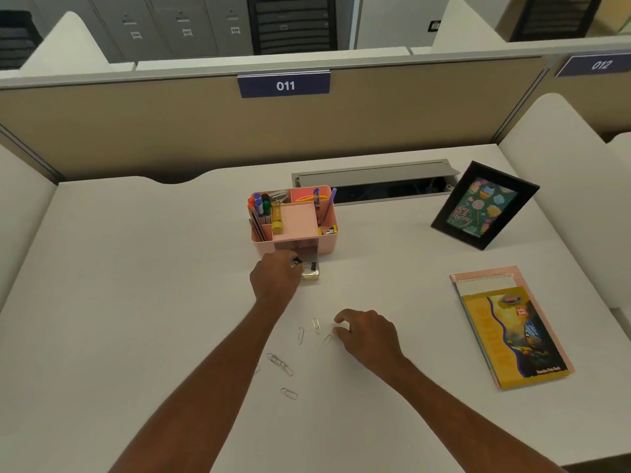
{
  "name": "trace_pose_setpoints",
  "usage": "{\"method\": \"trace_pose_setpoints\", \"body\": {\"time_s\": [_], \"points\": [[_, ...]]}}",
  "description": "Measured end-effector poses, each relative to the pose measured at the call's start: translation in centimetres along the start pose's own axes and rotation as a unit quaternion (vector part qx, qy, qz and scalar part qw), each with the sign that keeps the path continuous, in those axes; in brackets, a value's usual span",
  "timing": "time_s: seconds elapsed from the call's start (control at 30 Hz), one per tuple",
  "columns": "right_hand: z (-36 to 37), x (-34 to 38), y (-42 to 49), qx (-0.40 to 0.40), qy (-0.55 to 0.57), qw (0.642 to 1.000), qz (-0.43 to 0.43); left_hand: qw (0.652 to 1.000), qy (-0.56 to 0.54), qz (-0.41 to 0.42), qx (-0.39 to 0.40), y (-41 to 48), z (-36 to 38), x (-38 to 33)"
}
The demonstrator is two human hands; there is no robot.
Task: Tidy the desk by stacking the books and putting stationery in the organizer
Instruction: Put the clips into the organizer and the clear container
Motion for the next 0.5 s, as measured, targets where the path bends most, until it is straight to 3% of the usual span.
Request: {"method": "trace_pose_setpoints", "body": {"time_s": [0.37, 0.5], "points": [[-0.6, 1.8, 1.5, -0.003, 0.049, 0.999, 0.001, 0.999, 0.037, -0.006, 0.019, 1.8, 2.1, -0.1], [-0.8, 2.4, 2.4, -0.002, 0.165, 0.985, 0.044, 0.999, -0.030, -0.002, -0.015, 1.4, 2.3, 0.2]]}}
Point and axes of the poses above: each hand's wrist, its own y-axis towards the middle knuckle, its own z-axis out of the palm, x = y × z, the point moved 1 cm from there along y, towards the middle knuckle, and after that the axes turned 14 degrees about -z, right-handed, at the moved point
